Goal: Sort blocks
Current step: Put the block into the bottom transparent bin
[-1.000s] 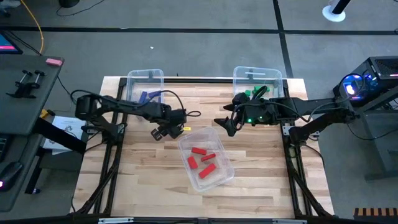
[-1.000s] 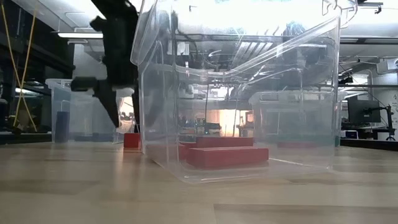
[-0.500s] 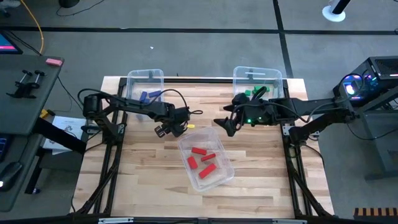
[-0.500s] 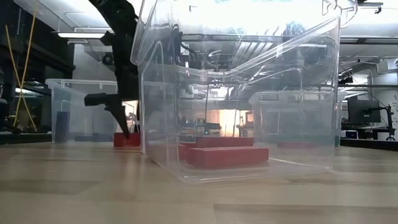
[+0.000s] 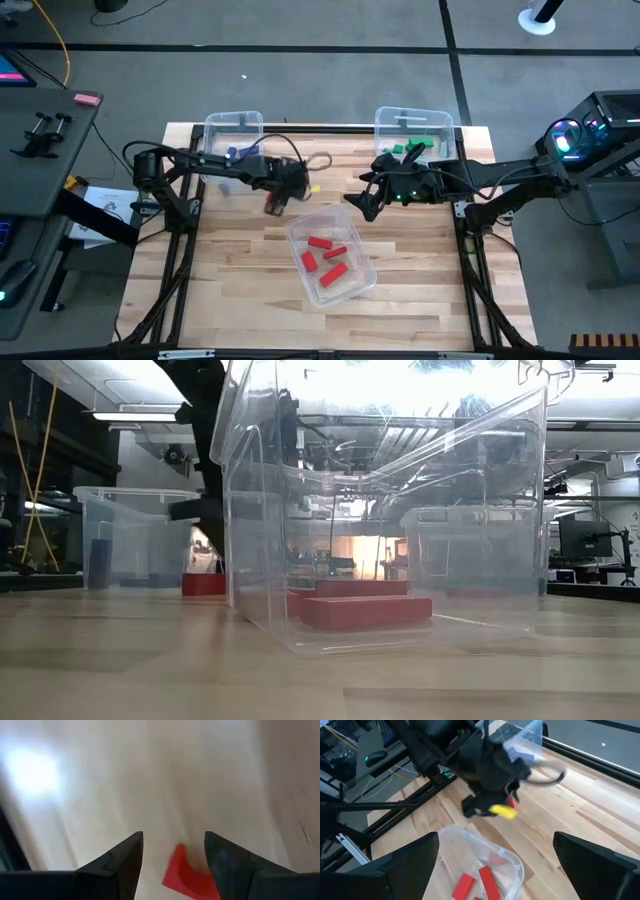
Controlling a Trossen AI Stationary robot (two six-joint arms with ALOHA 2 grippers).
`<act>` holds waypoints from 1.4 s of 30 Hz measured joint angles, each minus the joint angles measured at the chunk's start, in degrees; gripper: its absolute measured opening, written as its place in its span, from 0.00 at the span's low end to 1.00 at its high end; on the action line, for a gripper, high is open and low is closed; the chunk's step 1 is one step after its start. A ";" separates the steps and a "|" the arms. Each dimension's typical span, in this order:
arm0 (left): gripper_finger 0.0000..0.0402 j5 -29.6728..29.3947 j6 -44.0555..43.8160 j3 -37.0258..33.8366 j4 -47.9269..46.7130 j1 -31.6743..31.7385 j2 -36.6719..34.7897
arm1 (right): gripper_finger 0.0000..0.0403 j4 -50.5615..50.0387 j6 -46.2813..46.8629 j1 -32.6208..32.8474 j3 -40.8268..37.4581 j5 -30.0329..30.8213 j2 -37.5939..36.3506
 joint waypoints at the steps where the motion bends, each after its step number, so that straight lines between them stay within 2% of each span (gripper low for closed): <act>1: 0.49 -0.63 -6.20 0.37 0.42 0.75 0.00 | 0.97 0.00 -0.61 0.00 0.00 0.00 0.00; 4: 0.49 -2.05 -24.54 0.56 -0.23 3.35 -0.02 | 0.97 0.00 -0.88 0.00 0.00 0.02 0.00; 6: 0.49 -2.18 -33.53 0.56 -1.59 4.52 -0.02 | 0.97 -0.01 -0.93 0.00 0.00 0.02 0.00; 10: 0.49 -1.26 -42.76 0.47 -4.49 5.31 -0.02 | 0.97 -0.02 -0.95 0.00 0.00 0.02 0.00; 17: 0.49 0.60 -42.33 0.48 -5.82 5.09 0.11 | 0.97 -0.04 -0.94 0.00 0.00 -0.21 0.00; 20: 0.49 0.62 -45.18 0.49 -8.71 5.23 0.55 | 0.97 -0.04 -0.94 0.00 0.00 -0.24 0.00; 29: 0.49 1.09 -46.24 0.47 -9.62 5.17 5.25 | 0.97 0.07 -0.97 0.00 0.00 -0.42 0.00; 33: 0.48 5.04 -43.98 0.47 -9.25 4.94 6.61 | 0.97 0.13 -0.97 0.00 0.00 -0.40 -0.02; 36: 0.39 5.45 -43.55 0.47 -9.19 4.44 6.93 | 0.97 0.13 -0.97 0.00 0.00 -0.39 -0.02; 40: 0.09 5.75 -41.43 0.47 -9.14 4.24 6.17 | 0.97 0.13 -0.97 0.00 0.00 -0.39 -0.02; 42: 0.04 5.57 -41.14 0.55 -8.75 4.72 4.69 | 0.97 0.13 -1.03 0.00 0.00 -0.39 -0.02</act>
